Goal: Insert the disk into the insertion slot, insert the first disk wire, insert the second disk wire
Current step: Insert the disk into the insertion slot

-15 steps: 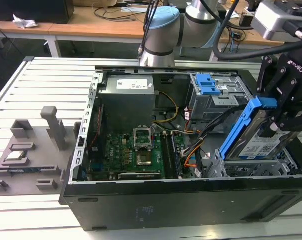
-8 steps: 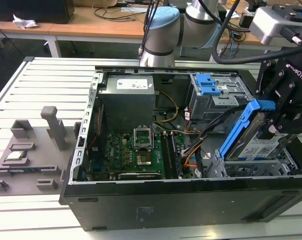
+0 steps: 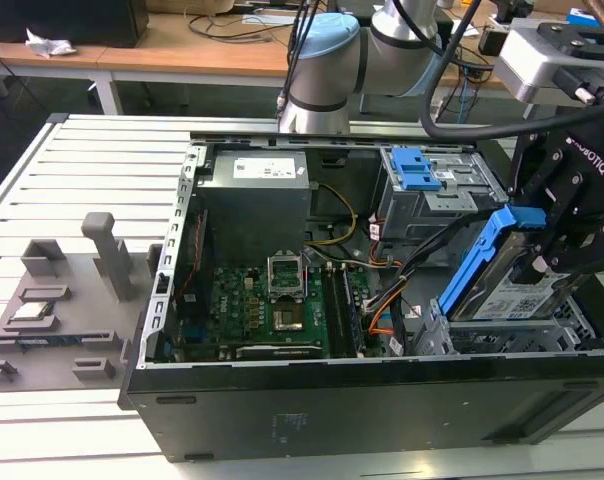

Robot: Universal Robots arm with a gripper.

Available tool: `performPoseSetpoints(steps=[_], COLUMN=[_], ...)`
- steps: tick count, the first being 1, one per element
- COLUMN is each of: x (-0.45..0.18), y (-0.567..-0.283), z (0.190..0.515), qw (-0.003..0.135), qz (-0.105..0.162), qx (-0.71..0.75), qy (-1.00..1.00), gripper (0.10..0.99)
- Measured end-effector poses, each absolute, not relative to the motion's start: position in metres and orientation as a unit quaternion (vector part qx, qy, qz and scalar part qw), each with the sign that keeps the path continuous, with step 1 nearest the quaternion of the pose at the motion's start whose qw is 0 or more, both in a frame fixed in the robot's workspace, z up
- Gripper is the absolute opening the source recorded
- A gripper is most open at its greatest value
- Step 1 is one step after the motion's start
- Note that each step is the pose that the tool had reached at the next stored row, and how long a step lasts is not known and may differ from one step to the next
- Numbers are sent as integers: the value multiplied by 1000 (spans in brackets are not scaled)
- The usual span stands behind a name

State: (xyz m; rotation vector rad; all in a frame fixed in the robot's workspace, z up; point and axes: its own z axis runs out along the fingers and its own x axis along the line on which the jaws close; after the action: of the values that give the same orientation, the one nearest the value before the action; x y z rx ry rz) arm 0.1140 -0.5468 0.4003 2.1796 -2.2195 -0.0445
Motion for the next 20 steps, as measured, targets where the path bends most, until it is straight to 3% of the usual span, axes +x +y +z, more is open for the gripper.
performPoseSetpoints(steps=[4,5,6,8,9,11,12,14,20], x=[114,114,114,114,114,114,114,114,114], y=[-547,-547,-547,-547,-547,-547,-547,-547,-547], z=[400,400,400,400,400,400,400,400,400], qw=[15,15,15,15,15,15,15,15,15], qz=[-14,-14,-14,-14,-14,-14,-14,-14,-14], qx=[701,701,700,701,701,701,701,700,701], qy=[-713,-713,-713,-713,-713,-713,-713,-713,-713], gripper=[373,435,435,353,353,231,231,110,106])
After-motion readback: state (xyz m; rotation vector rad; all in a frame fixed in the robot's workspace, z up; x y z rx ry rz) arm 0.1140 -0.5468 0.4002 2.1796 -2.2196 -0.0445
